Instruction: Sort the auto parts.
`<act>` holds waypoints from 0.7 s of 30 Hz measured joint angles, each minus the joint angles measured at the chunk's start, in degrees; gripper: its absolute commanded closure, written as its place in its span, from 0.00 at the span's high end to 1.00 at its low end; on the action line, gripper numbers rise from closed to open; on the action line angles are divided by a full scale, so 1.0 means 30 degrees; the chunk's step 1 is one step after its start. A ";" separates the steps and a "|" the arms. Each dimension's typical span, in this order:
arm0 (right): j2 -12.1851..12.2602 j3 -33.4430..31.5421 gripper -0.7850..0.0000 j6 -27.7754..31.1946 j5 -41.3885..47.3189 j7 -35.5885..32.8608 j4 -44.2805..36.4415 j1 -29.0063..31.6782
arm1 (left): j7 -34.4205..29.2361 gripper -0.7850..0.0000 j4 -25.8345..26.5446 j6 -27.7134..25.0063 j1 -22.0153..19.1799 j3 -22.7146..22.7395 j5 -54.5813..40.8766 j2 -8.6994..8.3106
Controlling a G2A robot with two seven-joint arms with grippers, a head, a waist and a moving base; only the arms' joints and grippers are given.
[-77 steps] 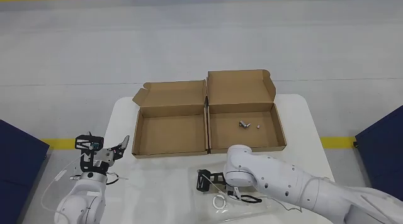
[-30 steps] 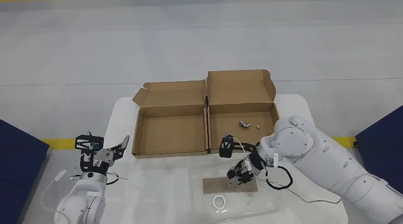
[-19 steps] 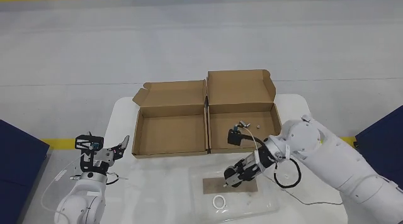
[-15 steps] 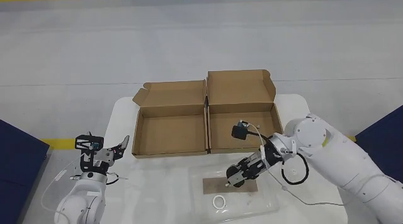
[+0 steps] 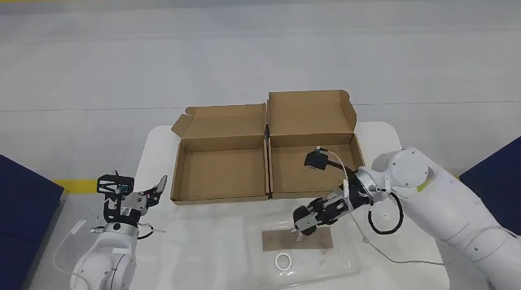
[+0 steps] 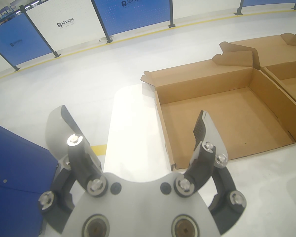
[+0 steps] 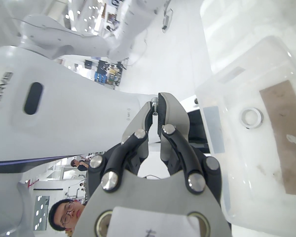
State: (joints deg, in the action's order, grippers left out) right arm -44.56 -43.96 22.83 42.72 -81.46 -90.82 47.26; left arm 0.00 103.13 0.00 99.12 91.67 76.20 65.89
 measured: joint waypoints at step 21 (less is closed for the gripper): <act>-0.0125 -0.1779 0.00 -0.2183 0.7808 -0.2181 -0.0296 0.0423 | 0.0000 1.00 0.0000 0.0000 0.0000 0.0000 0.0000 0.0000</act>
State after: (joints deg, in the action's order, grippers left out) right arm -44.93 -49.29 16.28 66.14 -88.00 -91.71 48.53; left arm 0.00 103.13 0.00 99.12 91.67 76.20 65.89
